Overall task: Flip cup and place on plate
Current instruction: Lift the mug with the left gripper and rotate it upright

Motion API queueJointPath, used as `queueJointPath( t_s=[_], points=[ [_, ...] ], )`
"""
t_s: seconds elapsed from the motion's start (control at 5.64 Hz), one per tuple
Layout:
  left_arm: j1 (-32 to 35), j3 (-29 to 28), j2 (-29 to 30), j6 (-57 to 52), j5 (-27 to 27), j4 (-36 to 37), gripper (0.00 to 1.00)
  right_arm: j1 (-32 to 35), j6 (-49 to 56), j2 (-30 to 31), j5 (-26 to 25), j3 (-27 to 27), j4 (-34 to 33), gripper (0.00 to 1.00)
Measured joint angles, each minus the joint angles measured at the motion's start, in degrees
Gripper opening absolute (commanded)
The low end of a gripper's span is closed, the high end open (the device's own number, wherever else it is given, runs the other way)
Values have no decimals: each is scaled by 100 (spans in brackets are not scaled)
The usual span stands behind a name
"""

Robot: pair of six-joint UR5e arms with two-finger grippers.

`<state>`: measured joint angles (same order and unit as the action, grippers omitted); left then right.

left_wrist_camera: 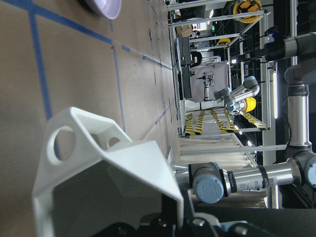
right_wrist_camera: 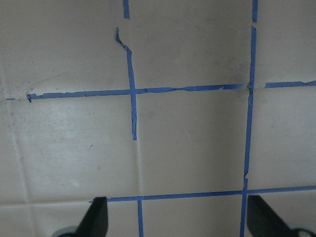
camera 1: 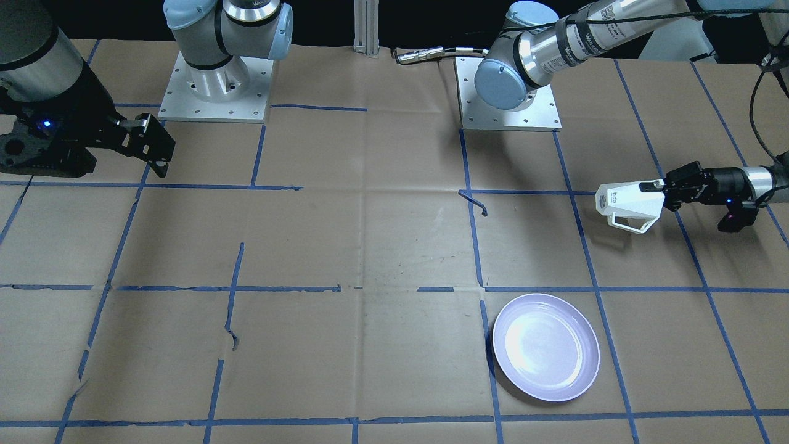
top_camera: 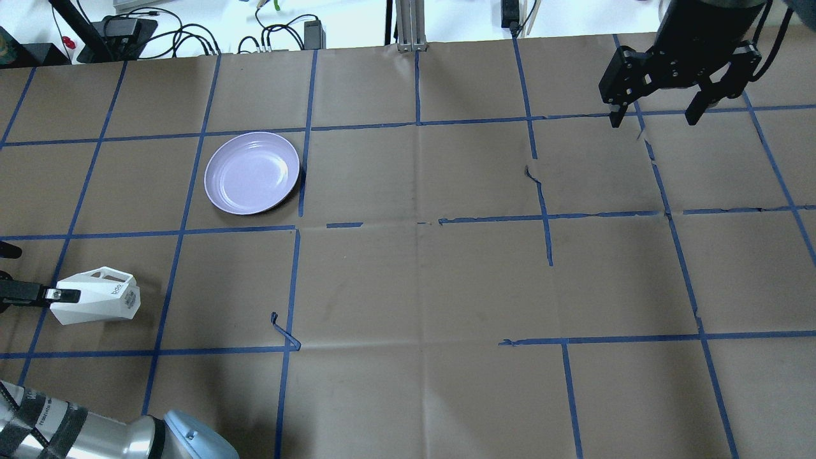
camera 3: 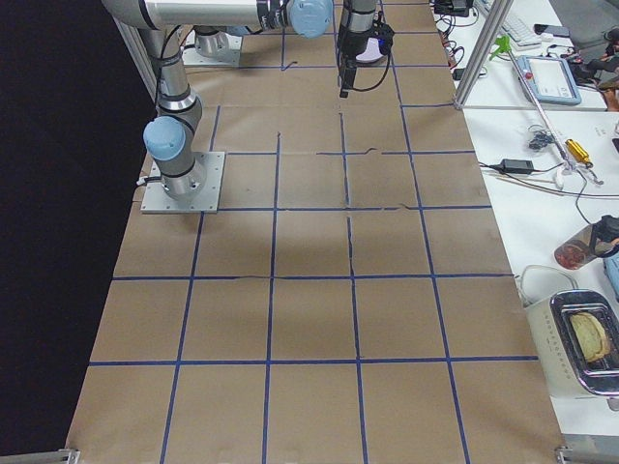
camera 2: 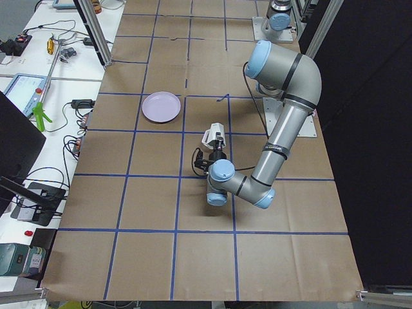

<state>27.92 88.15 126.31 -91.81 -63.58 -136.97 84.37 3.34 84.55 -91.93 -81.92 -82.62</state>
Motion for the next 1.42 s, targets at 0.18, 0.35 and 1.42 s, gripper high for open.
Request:
queueJointPath(
  t_s=[0.18,0.35,1.42],
  points=[
    [-42,-178,-478,136,121,-632,0,0,0,0,0,0,0,100],
    [-76,-339,-936,433,235,-1027,0,0,0,0,0,0,0,100],
    [2847,-465,-2005,5186,180,2823,0,0,0,1,0,0,-1,100]
  ],
)
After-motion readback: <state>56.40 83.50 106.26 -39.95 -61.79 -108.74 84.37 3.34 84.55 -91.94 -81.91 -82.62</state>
